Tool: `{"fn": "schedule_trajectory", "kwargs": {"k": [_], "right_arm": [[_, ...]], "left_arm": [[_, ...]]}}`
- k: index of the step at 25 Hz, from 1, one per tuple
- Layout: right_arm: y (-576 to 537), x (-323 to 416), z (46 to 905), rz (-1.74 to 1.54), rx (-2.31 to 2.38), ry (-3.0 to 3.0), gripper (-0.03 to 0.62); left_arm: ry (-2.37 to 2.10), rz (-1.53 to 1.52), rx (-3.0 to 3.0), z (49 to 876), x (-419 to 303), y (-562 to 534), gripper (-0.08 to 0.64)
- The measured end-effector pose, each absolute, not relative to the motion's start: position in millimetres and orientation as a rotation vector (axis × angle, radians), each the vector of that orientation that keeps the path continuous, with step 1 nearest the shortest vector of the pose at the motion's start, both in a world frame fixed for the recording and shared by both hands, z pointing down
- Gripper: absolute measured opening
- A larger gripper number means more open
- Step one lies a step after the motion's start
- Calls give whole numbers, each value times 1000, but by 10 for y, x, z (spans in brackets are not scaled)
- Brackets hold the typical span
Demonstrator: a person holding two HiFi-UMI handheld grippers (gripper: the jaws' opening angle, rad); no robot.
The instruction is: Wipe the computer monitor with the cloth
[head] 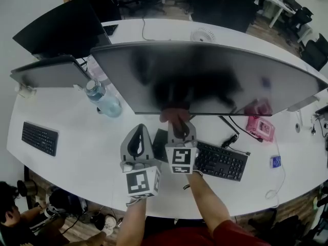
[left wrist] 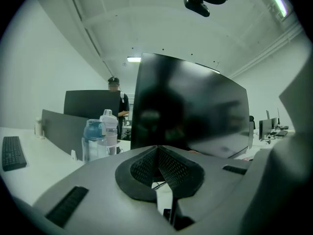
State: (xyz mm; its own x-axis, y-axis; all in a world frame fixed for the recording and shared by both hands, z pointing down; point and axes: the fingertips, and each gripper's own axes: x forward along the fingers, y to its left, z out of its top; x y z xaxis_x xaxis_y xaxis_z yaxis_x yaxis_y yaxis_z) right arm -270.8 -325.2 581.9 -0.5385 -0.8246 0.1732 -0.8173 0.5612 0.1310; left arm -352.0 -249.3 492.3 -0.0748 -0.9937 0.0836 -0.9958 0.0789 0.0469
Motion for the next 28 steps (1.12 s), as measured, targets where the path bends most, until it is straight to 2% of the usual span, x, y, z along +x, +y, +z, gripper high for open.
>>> {"fn": "schedule_trajectory", "kwargs": {"k": [28], "right_arm": [[-3776, -516, 5818, -27, 1624, -2408, 78]], "left_arm": [[-2048, 74, 2300, 4772, -1633, -3012, 23]]}}
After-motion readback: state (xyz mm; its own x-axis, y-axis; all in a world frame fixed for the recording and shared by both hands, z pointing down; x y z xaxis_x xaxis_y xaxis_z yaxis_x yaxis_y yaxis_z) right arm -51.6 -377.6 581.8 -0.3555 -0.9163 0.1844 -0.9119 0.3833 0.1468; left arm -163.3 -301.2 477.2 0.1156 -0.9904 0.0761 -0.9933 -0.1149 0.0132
